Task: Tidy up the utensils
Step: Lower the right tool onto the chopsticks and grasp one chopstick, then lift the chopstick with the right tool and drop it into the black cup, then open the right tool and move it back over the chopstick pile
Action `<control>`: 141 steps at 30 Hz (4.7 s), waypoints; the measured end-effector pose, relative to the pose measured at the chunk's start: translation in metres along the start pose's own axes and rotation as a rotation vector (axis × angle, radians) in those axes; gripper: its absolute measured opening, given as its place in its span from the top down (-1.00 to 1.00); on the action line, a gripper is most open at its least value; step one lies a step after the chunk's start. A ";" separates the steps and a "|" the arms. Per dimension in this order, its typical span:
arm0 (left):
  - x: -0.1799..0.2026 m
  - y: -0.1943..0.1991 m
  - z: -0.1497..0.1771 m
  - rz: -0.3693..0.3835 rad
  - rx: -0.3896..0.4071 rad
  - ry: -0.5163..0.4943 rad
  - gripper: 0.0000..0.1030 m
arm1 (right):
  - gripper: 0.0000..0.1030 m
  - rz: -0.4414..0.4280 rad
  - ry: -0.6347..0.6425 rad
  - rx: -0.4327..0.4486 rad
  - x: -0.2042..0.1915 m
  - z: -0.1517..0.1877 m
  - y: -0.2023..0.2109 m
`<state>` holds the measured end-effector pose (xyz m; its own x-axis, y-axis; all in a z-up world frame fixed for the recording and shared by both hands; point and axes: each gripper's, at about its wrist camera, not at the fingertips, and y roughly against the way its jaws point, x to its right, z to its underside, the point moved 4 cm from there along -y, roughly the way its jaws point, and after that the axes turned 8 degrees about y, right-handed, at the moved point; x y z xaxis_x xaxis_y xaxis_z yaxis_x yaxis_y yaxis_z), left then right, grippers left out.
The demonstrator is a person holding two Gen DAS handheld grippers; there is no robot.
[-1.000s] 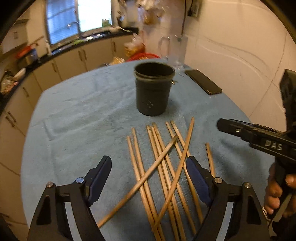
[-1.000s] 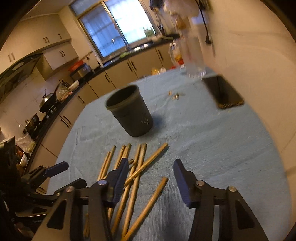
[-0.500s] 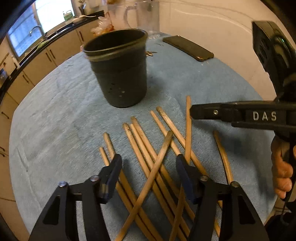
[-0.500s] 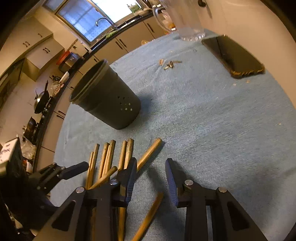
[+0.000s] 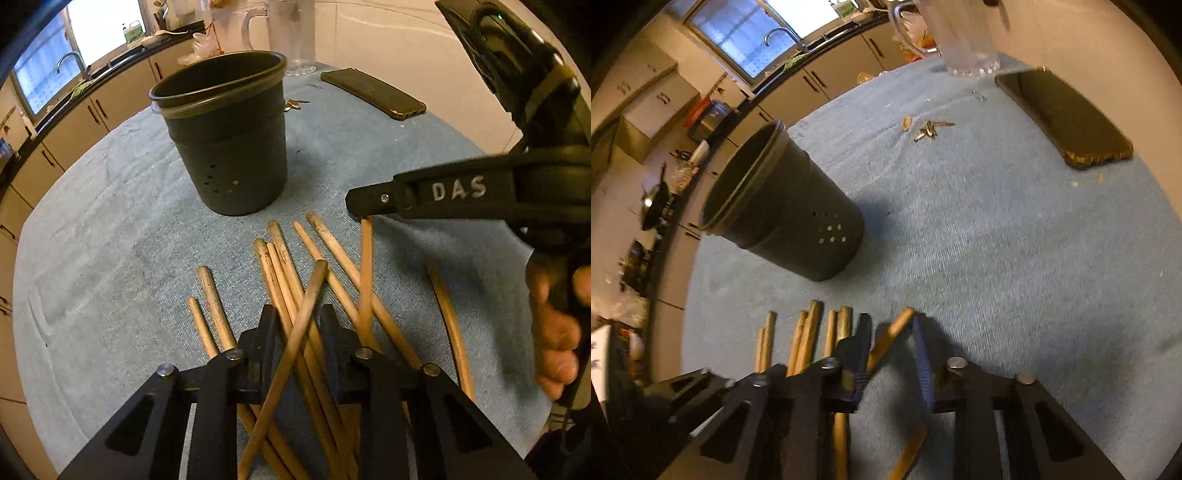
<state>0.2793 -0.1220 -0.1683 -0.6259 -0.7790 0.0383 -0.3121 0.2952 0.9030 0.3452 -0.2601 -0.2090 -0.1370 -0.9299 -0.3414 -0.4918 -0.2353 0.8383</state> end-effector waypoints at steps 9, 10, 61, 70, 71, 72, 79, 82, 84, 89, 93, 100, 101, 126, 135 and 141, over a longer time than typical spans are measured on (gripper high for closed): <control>-0.035 0.036 0.004 0.042 0.027 0.125 0.86 | 0.83 -0.086 -0.065 0.016 0.003 -0.008 -0.004; -0.039 0.042 0.005 0.049 0.036 0.142 0.86 | 0.83 -0.112 -0.070 0.028 0.001 -0.008 0.002; -0.052 0.288 0.046 -0.152 0.620 0.491 0.86 | 0.85 -0.134 0.360 0.625 -0.099 0.055 0.292; -0.075 0.286 -0.032 -0.074 0.664 0.526 0.86 | 0.85 -0.120 0.285 0.722 -0.082 -0.015 0.307; -0.077 0.286 -0.041 -0.065 0.671 0.530 0.86 | 0.85 -0.127 0.274 0.732 -0.081 -0.025 0.308; -0.080 0.286 -0.051 -0.056 0.683 0.532 0.86 | 0.85 -0.130 0.267 0.742 -0.082 -0.031 0.309; -0.102 0.259 -0.107 -0.027 0.685 0.578 0.86 | 0.85 -0.116 0.215 0.815 -0.082 -0.086 0.294; -0.103 0.243 -0.121 0.001 0.679 0.582 0.86 | 0.85 -0.120 0.183 0.829 -0.081 -0.101 0.278; -0.105 0.231 -0.127 -0.011 0.668 0.591 0.86 | 0.85 -0.117 0.172 0.820 -0.080 -0.109 0.267; -0.111 0.197 -0.137 -0.018 0.623 0.610 0.86 | 0.85 -0.098 0.159 0.772 -0.072 -0.117 0.231; -0.112 0.174 -0.137 -0.018 0.589 0.618 0.86 | 0.85 -0.092 0.144 0.733 -0.063 -0.118 0.204; -0.104 0.152 -0.127 -0.033 0.537 0.599 0.86 | 0.85 -0.101 0.110 0.648 -0.048 -0.118 0.164; -0.103 0.151 -0.127 -0.036 0.532 0.598 0.86 | 0.85 -0.097 0.106 0.637 -0.046 -0.116 0.159; -0.061 0.239 0.109 -0.370 0.510 0.572 -0.28 | -0.37 -0.068 0.229 0.577 -0.066 0.098 0.245; -0.045 0.243 0.179 -0.344 0.461 0.620 -0.29 | -0.37 -0.055 0.174 0.442 -0.037 0.168 0.234; -0.035 0.246 0.180 -0.338 0.472 0.615 -0.29 | -0.23 0.035 0.189 0.416 -0.029 0.178 0.242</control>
<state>0.0960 0.0775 -0.0245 0.0129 -0.9889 0.1478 -0.7640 0.0856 0.6395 0.0768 -0.2400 -0.0724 -0.0192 -0.9795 -0.2004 -0.7985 -0.1055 0.5926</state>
